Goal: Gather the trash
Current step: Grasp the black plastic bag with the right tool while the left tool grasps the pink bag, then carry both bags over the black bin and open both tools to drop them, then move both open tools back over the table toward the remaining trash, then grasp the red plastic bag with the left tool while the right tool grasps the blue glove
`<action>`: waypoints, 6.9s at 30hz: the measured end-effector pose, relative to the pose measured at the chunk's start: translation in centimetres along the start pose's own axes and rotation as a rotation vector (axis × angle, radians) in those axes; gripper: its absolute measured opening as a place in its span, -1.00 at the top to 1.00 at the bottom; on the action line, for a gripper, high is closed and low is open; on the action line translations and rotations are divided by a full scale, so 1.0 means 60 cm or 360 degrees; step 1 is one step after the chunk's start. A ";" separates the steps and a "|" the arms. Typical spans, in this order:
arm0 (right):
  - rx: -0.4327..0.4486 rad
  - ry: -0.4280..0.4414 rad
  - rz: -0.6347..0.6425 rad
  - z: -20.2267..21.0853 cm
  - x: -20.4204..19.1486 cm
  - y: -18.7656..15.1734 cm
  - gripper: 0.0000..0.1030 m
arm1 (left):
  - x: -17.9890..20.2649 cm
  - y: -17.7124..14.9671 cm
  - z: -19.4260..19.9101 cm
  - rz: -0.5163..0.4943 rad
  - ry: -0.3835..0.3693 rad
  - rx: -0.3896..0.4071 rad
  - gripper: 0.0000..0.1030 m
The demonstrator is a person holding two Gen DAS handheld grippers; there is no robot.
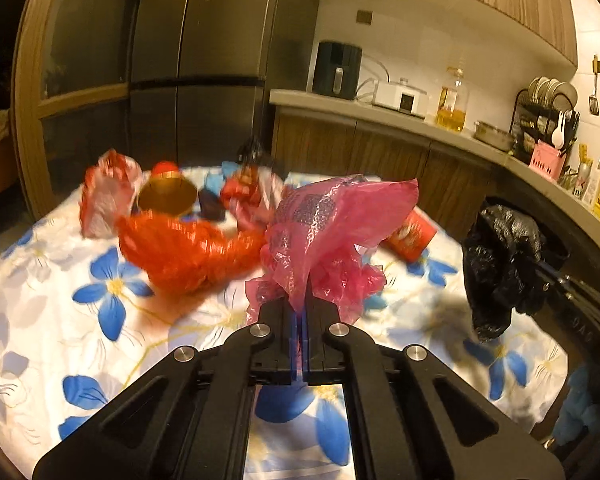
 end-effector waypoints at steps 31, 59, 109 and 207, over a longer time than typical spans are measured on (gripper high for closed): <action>0.0313 -0.0552 -0.0214 0.044 0.372 0.135 0.87 | 0.489 0.163 -0.113 -0.0329 -0.0701 0.0208 0.98; 0.0178 -0.0557 -0.0297 -0.023 0.474 0.114 0.04 | 0.562 0.100 -0.230 -0.0329 -0.0776 0.0012 -0.12; 0.0159 -0.0596 -0.0211 0.060 0.247 0.061 -0.89 | 0.251 0.061 -0.063 -0.0096 -0.0241 0.0141 -0.89; -0.0108 0.0269 0.0138 -0.136 -0.151 -0.002 0.97 | -0.115 0.051 0.000 0.0232 0.0188 0.0070 0.65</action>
Point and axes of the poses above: each gripper's, at about its wrist camera, not at the fingertips, and z roughly against the way its jaws point, x to its right, y to its top, the point moved 7 cm from there along -z, roughly the way its jaws point, and after that the axes turned 3 degrees about z, right-handed, at the moved point
